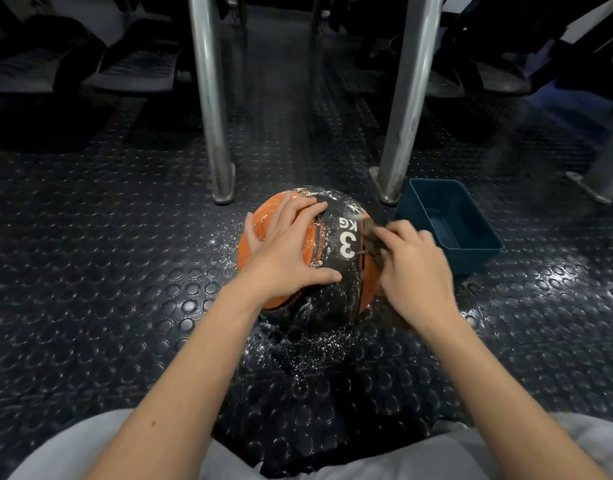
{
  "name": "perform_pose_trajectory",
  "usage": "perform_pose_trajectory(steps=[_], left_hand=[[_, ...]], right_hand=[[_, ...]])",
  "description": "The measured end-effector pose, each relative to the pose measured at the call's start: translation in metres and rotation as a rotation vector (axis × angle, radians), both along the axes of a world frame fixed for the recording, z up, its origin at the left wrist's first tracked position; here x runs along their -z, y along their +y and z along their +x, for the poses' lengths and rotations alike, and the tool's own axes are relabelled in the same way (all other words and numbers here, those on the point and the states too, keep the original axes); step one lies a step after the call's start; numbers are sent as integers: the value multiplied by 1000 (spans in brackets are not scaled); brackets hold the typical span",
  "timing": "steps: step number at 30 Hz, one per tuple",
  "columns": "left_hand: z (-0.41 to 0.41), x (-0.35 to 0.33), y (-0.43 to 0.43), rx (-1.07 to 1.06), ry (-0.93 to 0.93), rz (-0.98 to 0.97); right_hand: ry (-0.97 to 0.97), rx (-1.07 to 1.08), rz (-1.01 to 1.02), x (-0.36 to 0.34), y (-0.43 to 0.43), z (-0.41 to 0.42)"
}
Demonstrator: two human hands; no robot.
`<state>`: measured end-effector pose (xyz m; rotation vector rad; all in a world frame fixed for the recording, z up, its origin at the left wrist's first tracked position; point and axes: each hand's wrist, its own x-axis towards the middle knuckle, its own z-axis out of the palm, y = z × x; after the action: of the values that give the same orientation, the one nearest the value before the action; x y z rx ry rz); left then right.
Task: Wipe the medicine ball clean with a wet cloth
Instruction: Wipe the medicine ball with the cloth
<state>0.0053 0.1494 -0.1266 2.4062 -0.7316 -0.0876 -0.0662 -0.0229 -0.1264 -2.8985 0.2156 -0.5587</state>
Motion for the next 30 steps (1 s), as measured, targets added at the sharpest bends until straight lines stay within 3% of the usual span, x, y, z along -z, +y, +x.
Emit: perform_pose_trajectory(steps=[3, 6, 8, 13, 16, 19, 26, 30], left_hand=[[-1, 0, -3, 28, 4, -5], [-3, 0, -4, 45, -8, 14], [-3, -1, -4, 66, -14, 28], [-3, -4, -6, 127, 21, 59], [-1, -3, -4, 134, 14, 76], [-1, -4, -1, 126, -6, 90], [-1, -2, -5, 26, -36, -28], [-4, 3, -9, -49, -96, -70]], right_hand=[[-53, 78, 75, -12, -8, -3], [-173, -159, 160, -18, 10, -4], [-120, -204, 118, -11, 14, -4], [27, 104, 72, -10, -19, -7], [-127, -29, 186, -19, -4, -6], [-121, -211, 192, -11, 14, -9], [11, 27, 224, -10, -13, -5], [-71, -151, 253, -17, 9, -6]])
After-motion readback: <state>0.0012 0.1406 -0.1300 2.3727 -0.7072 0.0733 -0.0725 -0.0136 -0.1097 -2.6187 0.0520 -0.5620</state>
